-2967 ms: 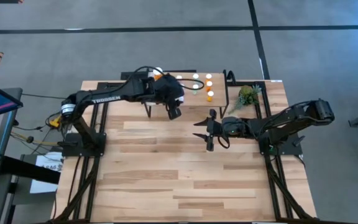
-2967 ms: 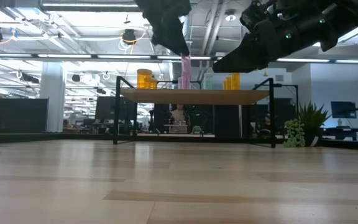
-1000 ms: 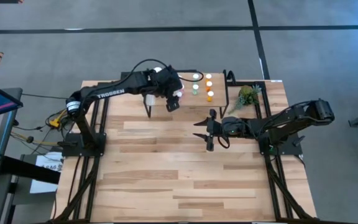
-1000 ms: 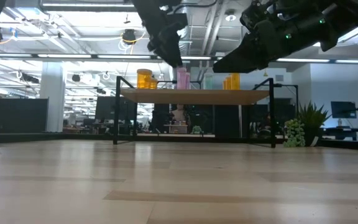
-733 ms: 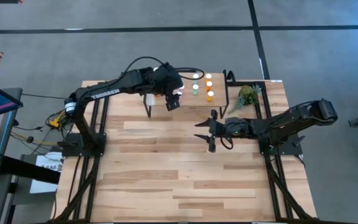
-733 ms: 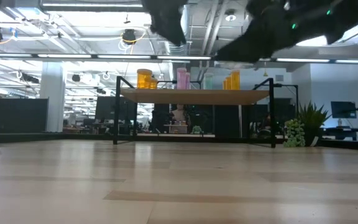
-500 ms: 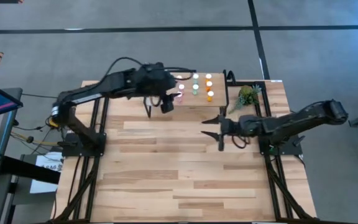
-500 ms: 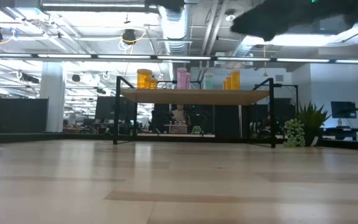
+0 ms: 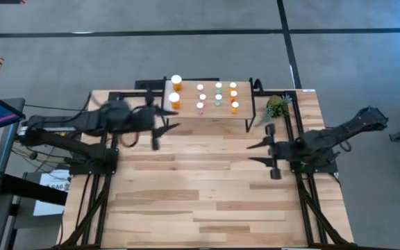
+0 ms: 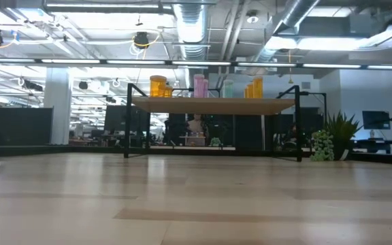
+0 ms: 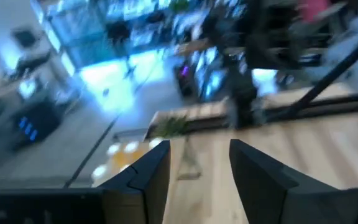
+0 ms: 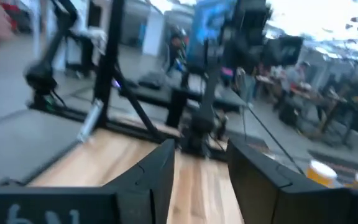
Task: Pick and place medicine bottles onto shelf by color
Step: Return to Home Position
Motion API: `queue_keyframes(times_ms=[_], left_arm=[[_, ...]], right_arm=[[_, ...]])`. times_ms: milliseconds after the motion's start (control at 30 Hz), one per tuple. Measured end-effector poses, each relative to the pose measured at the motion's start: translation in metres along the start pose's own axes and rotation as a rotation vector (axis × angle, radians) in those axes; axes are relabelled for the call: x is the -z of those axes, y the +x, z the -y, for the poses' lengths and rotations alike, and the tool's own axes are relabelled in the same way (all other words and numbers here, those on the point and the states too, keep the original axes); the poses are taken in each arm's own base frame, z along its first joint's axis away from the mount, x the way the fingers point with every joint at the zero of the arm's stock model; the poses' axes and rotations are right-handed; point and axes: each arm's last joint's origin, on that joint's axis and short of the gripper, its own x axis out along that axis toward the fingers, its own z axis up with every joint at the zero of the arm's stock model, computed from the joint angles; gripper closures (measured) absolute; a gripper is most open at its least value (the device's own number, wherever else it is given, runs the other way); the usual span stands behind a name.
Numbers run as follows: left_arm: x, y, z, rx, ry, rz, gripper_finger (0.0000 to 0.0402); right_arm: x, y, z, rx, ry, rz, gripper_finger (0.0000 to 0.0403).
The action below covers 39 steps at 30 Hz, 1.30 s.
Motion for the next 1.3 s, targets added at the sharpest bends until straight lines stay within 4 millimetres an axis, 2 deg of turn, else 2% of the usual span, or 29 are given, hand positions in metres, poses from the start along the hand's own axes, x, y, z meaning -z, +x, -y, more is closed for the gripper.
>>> queue_keyframes(times_ms=[233, 367, 533, 700, 867, 967, 1233, 1300], left_arm=[[0.043, -0.067, 0.013, 0.097, -0.023, 0.229, 0.0266], [0.076, -0.089, 0.016, 0.138, -0.028, 0.339, 0.0275], [0.113, -0.107, 0.020, 0.150, -0.007, 0.420, 0.0285], [0.141, -0.116, 0.021, 0.104, -0.025, 0.446, 0.0295], [0.158, -0.125, 0.020, 0.021, -0.047, 0.482, 0.0305], [0.164, -0.128, 0.021, 0.025, -0.039, 0.518, 0.0312], [0.187, -0.111, 0.031, 0.046, -0.011, 0.446, 0.0338], [0.191, -0.109, 0.032, 0.050, -0.022, 0.444, 0.0344]], right_arm=[[-0.019, -0.041, 0.002, -0.086, -0.001, 0.128, 0.0245], [-0.022, -0.062, 0.010, -0.126, -0.020, 0.173, 0.0252], [-0.022, -0.084, 0.018, -0.199, -0.060, 0.233, 0.0266], [-0.015, -0.098, 0.024, -0.165, -0.101, 0.267, 0.0285], [0.014, -0.101, 0.023, -0.067, -0.104, 0.334, 0.0303], [0.036, -0.099, 0.020, -0.025, -0.075, 0.309, 0.0315], [0.069, -0.084, 0.016, 0.012, -0.010, 0.223, 0.0344], [0.070, -0.084, 0.019, 0.055, -0.001, 0.248, 0.0349]])
